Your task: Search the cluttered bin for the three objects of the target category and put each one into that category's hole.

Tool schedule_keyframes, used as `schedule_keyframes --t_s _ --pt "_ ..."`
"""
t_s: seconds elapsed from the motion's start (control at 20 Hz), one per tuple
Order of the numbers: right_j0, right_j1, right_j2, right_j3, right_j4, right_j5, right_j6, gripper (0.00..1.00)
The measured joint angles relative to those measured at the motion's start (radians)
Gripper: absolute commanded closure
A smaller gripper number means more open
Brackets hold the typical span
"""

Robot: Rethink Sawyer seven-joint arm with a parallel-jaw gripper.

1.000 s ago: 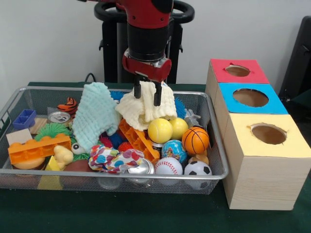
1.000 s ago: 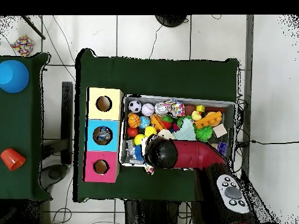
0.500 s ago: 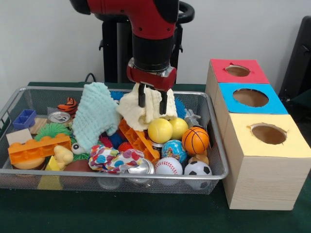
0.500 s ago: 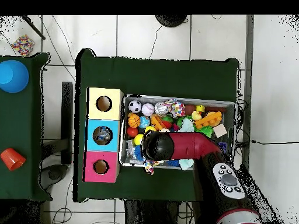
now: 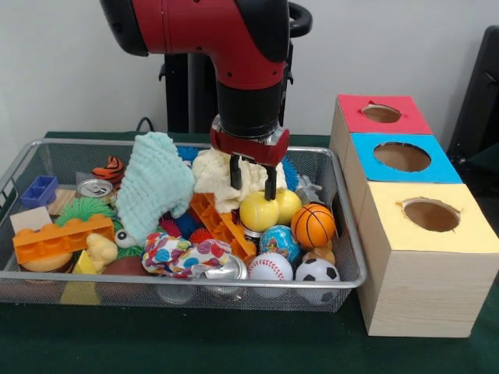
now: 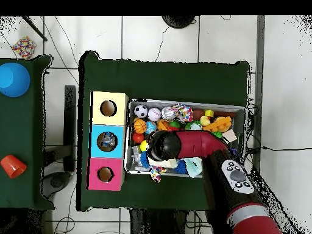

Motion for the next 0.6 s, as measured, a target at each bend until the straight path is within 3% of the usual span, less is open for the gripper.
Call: schedule_keyframes --t_s 0.6 --pt "-0.071 0.037 0.088 -0.035 0.000 0.107 0.000 0.00"
